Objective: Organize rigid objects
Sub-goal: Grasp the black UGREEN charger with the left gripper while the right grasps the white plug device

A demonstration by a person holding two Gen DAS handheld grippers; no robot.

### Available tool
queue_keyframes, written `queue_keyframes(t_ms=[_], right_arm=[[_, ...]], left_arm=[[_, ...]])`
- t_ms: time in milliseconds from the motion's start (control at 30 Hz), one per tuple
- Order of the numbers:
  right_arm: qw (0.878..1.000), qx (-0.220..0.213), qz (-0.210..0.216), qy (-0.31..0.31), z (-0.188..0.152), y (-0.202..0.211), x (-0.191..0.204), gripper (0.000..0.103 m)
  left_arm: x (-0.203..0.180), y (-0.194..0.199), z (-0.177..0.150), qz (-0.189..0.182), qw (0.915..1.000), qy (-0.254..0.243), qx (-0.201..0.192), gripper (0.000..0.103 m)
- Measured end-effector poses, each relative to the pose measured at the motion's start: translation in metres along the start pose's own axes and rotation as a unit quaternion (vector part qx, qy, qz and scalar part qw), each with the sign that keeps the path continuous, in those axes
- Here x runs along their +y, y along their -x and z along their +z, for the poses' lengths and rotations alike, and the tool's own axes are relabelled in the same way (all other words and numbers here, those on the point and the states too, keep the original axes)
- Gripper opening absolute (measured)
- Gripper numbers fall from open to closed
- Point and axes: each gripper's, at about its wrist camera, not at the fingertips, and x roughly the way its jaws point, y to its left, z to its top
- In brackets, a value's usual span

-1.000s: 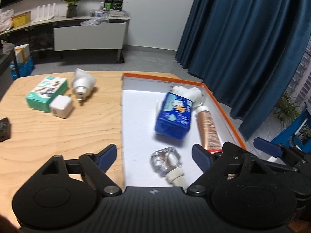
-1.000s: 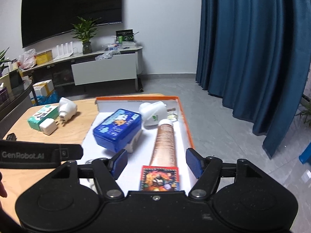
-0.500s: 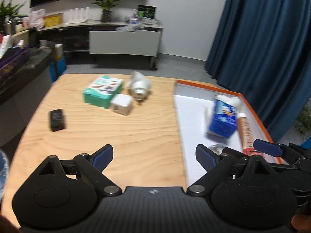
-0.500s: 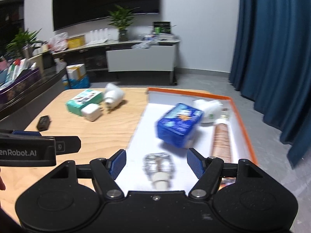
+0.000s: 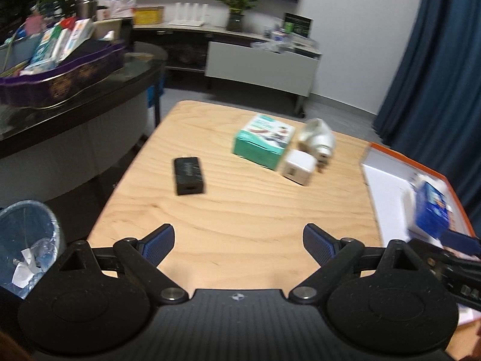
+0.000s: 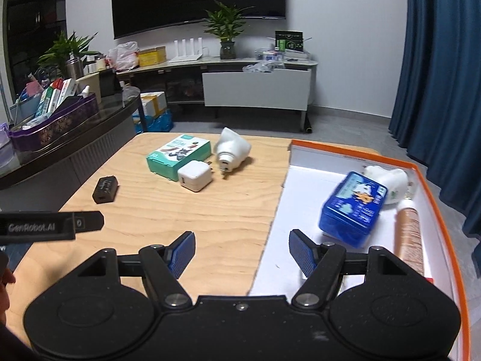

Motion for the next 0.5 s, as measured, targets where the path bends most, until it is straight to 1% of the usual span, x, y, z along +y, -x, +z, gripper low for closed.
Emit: queue_keyframes(t_ms=[167,267,367,500], right_arm=[[1.000,0.000,0.009,0.006,0.005,-0.011,0.005,0.082],[1.000,-0.002,0.011,0.010,0.009,-0.016,0.006,0.082],[1.000,-0.002,0.012,0.013,0.015,-0.022,0.007,0.082],[1.000,0.003,0.017,0.020,0.023,-0.033,0.010,0.082]], left_arm=[[0.015,-0.024,0.008,0.033,0.9994,0.012,-0.006,0.095],[0.022,-0.036,0.014,0.054,0.9983,0.016,-0.017,0.095],[0.030,-0.050,0.022,0.070,0.9970,0.027,-0.020,0.095],[0.034,-0.065,0.030,0.083,0.9960,0.023,-0.026,0.095]])
